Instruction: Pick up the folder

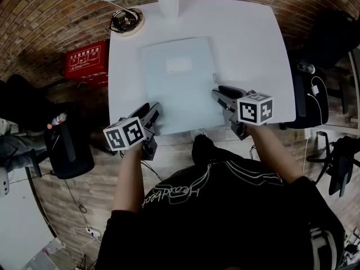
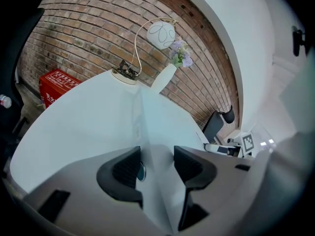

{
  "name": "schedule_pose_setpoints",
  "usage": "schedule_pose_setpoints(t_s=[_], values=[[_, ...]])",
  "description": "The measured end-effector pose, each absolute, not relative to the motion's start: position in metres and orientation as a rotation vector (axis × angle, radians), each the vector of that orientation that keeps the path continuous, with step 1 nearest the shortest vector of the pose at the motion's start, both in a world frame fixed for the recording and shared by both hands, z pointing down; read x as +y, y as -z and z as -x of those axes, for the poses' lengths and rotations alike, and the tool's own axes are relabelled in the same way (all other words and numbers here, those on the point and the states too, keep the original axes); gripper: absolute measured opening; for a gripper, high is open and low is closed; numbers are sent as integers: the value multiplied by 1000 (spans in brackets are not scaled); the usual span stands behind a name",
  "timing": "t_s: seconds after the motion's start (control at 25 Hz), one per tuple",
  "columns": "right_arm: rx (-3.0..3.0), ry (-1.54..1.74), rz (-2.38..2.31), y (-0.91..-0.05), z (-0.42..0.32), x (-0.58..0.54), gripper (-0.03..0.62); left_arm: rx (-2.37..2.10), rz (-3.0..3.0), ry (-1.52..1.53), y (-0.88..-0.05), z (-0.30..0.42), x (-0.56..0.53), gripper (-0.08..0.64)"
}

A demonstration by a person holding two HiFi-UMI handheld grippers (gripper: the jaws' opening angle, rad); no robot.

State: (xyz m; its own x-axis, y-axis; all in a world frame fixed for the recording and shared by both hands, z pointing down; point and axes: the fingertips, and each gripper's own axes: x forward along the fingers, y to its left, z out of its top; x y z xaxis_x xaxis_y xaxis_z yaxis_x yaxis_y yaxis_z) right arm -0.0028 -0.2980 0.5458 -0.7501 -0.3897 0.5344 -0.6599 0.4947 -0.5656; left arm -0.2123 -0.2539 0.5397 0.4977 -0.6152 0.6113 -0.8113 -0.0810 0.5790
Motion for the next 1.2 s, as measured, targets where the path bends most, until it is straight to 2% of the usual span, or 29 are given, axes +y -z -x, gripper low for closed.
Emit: schedule_pose_setpoints(t_s=[1.2], values=[[-2405, -1125, -910, -545, -26, -204, 123, -1169, -1777, -282, -539, 184, -157, 212]])
